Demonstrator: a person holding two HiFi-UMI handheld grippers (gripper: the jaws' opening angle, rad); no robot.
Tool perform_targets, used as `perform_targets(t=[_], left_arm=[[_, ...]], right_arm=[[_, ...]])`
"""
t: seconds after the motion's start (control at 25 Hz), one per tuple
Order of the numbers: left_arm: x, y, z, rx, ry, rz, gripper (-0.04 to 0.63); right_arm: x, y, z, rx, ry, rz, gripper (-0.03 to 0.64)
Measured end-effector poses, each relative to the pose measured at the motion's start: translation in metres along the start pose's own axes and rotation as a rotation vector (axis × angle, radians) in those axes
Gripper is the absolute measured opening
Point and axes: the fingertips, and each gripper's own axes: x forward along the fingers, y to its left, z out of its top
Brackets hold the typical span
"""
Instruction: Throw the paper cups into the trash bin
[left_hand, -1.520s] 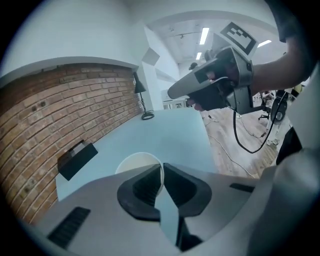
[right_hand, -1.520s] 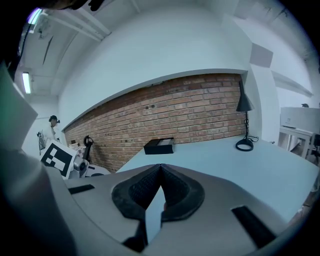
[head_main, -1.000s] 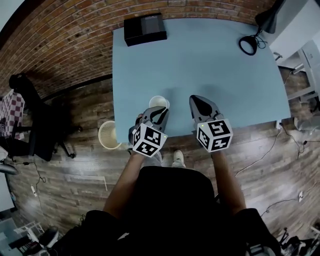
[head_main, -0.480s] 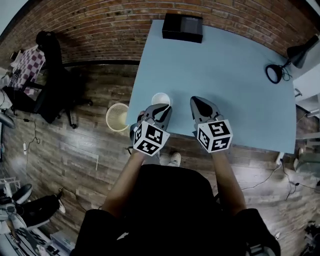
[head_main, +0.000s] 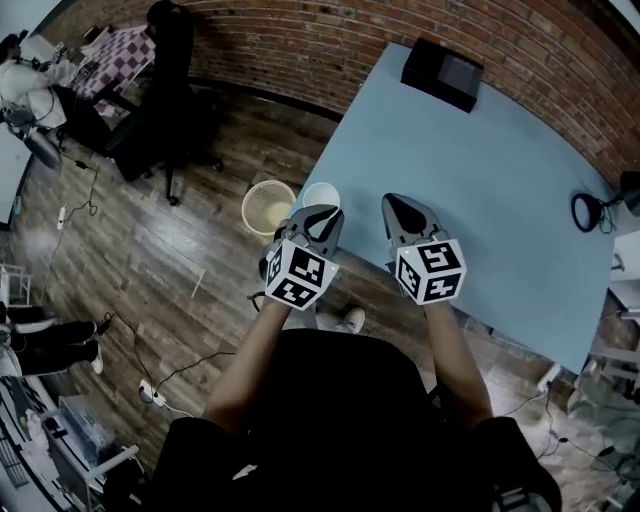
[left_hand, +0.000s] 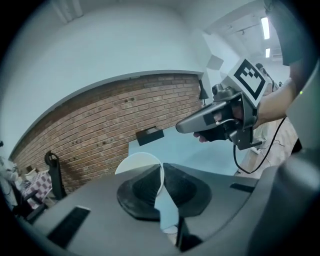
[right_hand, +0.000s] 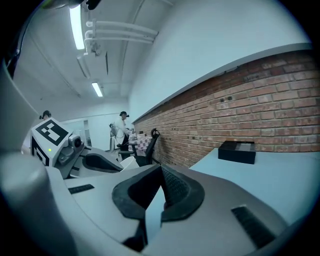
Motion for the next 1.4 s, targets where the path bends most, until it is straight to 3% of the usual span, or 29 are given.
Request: perform_targets(t=[0.44,1.12,1.4], left_arm=[[-0.077,0.051,-0.049,-0.112,0.027,0.169,0.028],[-0.159,0.118,-0.120,-0.221,0.021,0.256,0.028],[-0.178,0.156,-0.141,-0.247,0.009,0.265,0.028]], right_arm=[[0.047,0.100,0.006,-0.071,0.027,0.196,0.005],[0.106,0.216,0.016,-0.098,0.031,0.279,0.005],[0.134,0.244,0.019,-0.109,0.043,0.270,0.005]])
